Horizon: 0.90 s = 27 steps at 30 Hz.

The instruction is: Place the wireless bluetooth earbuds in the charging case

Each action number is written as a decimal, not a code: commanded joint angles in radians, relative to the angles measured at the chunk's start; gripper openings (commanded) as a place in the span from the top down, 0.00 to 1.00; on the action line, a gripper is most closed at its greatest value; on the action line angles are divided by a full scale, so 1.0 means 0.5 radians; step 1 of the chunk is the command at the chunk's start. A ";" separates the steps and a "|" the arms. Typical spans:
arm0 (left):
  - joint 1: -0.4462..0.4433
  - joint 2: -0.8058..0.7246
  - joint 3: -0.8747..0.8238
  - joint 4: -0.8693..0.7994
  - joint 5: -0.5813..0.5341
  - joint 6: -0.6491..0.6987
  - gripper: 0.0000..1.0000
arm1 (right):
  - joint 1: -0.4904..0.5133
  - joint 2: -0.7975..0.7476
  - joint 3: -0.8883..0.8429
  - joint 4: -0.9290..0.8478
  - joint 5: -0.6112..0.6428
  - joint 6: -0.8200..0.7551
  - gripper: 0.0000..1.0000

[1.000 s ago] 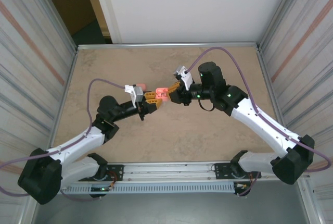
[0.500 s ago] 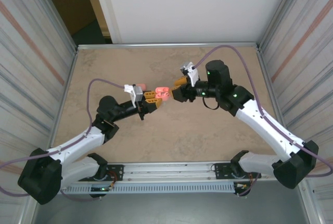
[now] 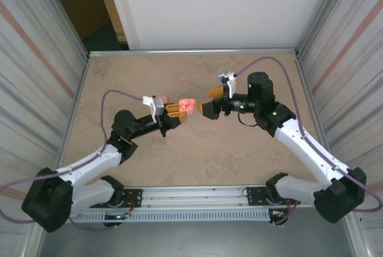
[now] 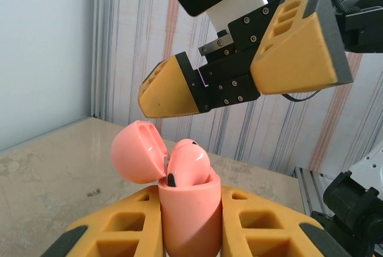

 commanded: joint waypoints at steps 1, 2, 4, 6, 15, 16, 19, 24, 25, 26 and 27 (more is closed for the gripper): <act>-0.029 0.010 0.080 0.120 0.041 -0.024 1.00 | -0.017 0.030 -0.009 0.131 -0.211 0.148 0.00; -0.031 0.014 0.086 0.120 0.045 -0.021 1.00 | -0.016 0.050 -0.007 0.137 -0.230 0.163 0.00; -0.039 0.022 0.092 0.120 0.051 -0.018 1.00 | -0.009 0.087 0.006 0.144 -0.266 0.172 0.00; -0.040 0.029 0.095 0.122 0.051 -0.017 1.00 | 0.002 0.116 0.025 0.141 -0.285 0.171 0.00; -0.052 0.039 0.098 0.126 0.048 -0.015 1.00 | 0.067 0.227 0.098 0.181 -0.371 0.150 0.00; -0.053 0.042 0.098 0.125 0.048 -0.017 1.00 | 0.071 0.234 0.103 0.189 -0.384 0.151 0.00; -0.057 0.050 0.098 0.128 0.045 -0.016 1.00 | 0.086 0.249 0.124 0.208 -0.409 0.148 0.00; -0.060 0.049 0.089 0.126 0.039 -0.014 1.00 | 0.096 0.253 0.141 0.232 -0.452 0.142 0.00; -0.059 0.050 0.087 0.123 0.035 -0.016 1.00 | 0.098 0.255 0.143 0.235 -0.458 0.140 0.00; -0.059 0.049 0.085 0.121 0.033 -0.012 1.00 | 0.102 0.253 0.145 0.237 -0.469 0.137 0.00; -0.058 0.048 0.085 0.117 0.030 -0.009 1.00 | 0.103 0.250 0.147 0.239 -0.475 0.132 0.00</act>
